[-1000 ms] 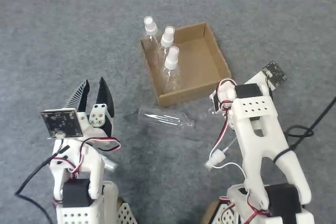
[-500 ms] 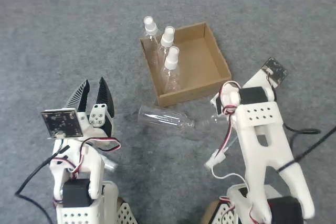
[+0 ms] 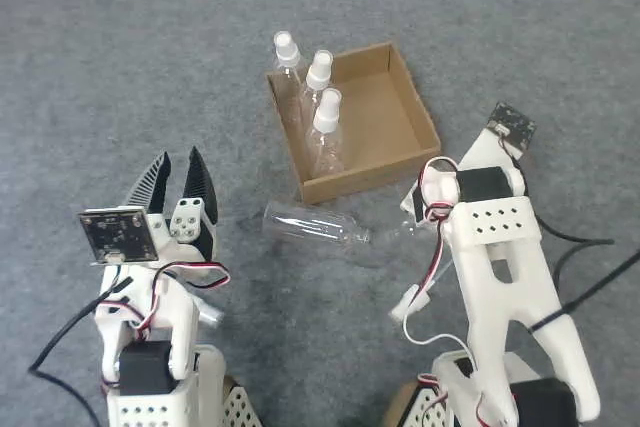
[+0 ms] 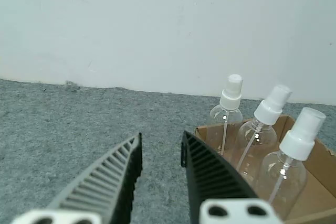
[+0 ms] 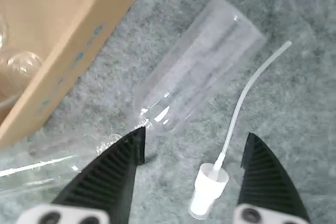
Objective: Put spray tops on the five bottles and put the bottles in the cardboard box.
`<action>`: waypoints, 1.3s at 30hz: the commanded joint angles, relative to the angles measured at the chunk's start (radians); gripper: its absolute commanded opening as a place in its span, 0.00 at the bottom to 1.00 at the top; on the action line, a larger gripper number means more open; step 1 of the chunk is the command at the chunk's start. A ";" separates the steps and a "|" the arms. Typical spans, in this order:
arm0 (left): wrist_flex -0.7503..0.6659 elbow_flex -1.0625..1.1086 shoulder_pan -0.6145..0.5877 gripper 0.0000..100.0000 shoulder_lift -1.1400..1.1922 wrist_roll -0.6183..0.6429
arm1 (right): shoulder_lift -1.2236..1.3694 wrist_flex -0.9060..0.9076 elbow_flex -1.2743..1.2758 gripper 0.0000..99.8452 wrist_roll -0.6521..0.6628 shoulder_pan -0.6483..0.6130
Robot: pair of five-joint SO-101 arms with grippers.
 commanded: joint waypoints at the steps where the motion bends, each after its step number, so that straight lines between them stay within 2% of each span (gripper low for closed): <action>1: -0.034 -0.007 -0.006 0.11 -0.015 -0.012 | -0.059 0.013 -0.015 0.24 0.114 0.015; 14: -0.034 -0.007 -0.006 0.11 -0.015 -0.012 | -0.062 0.047 -0.021 0.25 0.483 0.087; 27: -0.034 -0.007 -0.006 0.11 -0.015 -0.012 | -0.302 0.038 0.021 0.24 0.500 0.068; 35: -0.034 -0.007 -0.006 0.11 -0.015 -0.012 | -0.320 0.038 0.018 0.25 0.502 0.044; 39: -0.034 -0.007 -0.006 0.11 -0.015 -0.012 | -0.323 0.035 -0.011 0.25 0.609 0.048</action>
